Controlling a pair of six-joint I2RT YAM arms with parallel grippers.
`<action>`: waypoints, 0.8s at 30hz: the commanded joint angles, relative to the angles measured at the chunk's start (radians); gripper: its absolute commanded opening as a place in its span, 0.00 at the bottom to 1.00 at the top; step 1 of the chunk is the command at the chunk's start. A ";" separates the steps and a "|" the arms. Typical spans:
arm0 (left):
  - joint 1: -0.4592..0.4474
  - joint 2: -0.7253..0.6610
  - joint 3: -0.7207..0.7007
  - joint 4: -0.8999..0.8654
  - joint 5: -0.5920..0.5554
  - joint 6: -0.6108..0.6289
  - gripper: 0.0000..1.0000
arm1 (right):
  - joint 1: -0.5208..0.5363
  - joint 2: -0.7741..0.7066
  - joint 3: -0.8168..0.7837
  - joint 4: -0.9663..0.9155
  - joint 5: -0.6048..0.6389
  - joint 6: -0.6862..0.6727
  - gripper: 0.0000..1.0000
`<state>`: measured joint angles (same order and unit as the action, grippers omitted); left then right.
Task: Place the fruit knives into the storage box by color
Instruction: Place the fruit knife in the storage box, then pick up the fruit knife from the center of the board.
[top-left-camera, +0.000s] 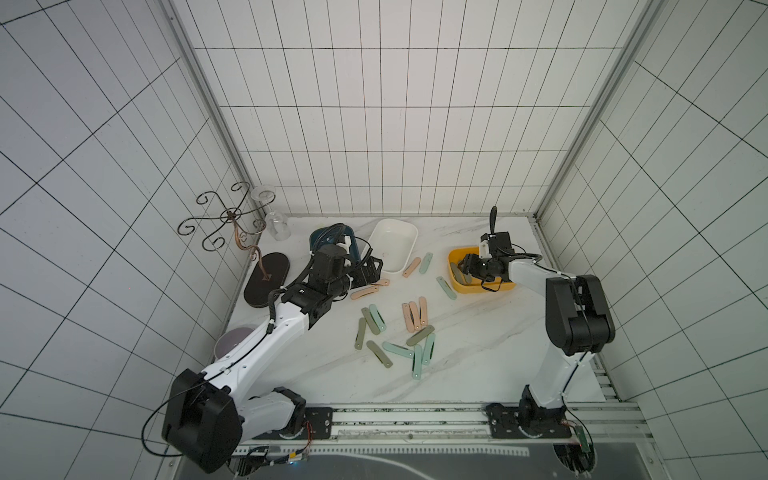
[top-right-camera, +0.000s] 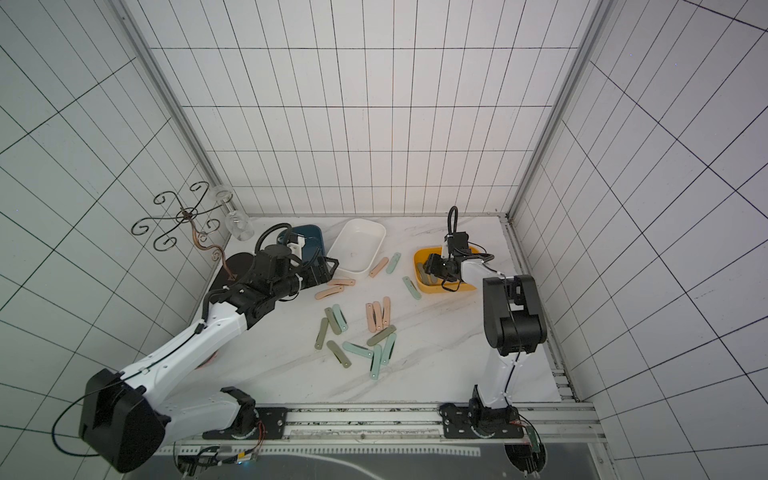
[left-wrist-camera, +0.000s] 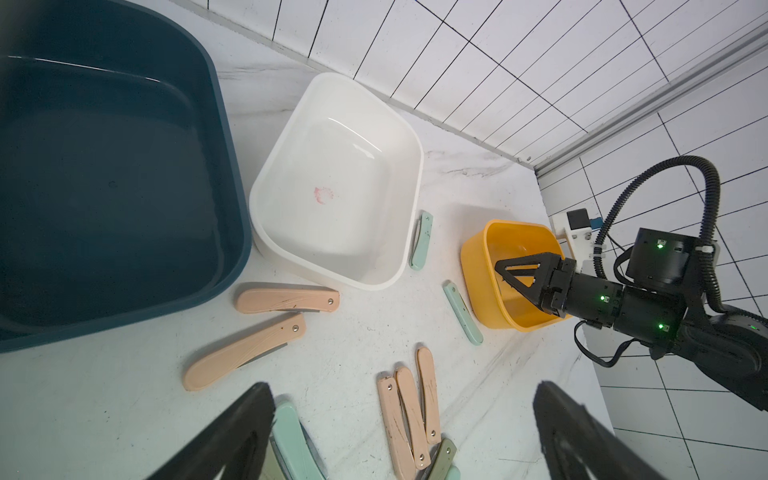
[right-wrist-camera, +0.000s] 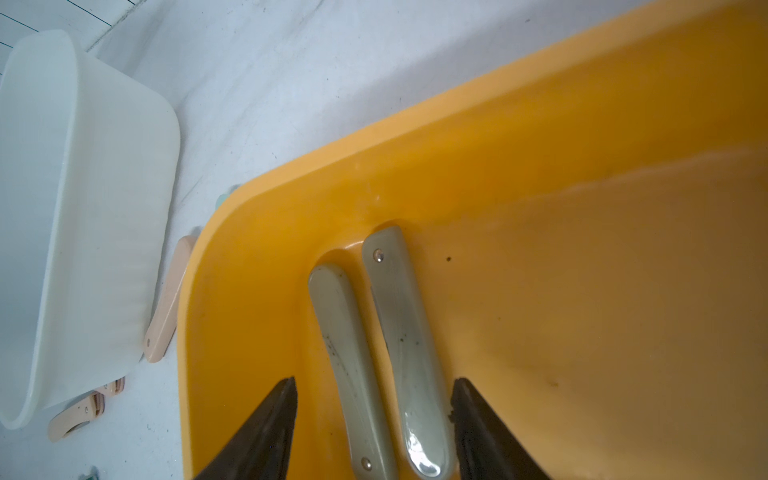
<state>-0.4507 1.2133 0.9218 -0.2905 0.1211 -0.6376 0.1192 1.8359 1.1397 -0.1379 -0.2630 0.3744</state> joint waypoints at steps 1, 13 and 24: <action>-0.001 -0.019 0.019 -0.017 -0.035 0.019 0.97 | 0.029 -0.097 0.047 -0.032 0.010 -0.017 0.61; 0.198 -0.140 -0.089 -0.050 0.006 0.039 0.97 | 0.384 -0.284 -0.020 -0.109 0.100 -0.066 0.61; 0.376 -0.173 -0.128 -0.082 0.061 0.083 0.97 | 0.831 -0.255 -0.060 -0.144 0.218 -0.047 0.57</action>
<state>-0.0944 1.0603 0.8062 -0.3630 0.1604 -0.5762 0.8848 1.5646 1.1278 -0.2394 -0.0994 0.3286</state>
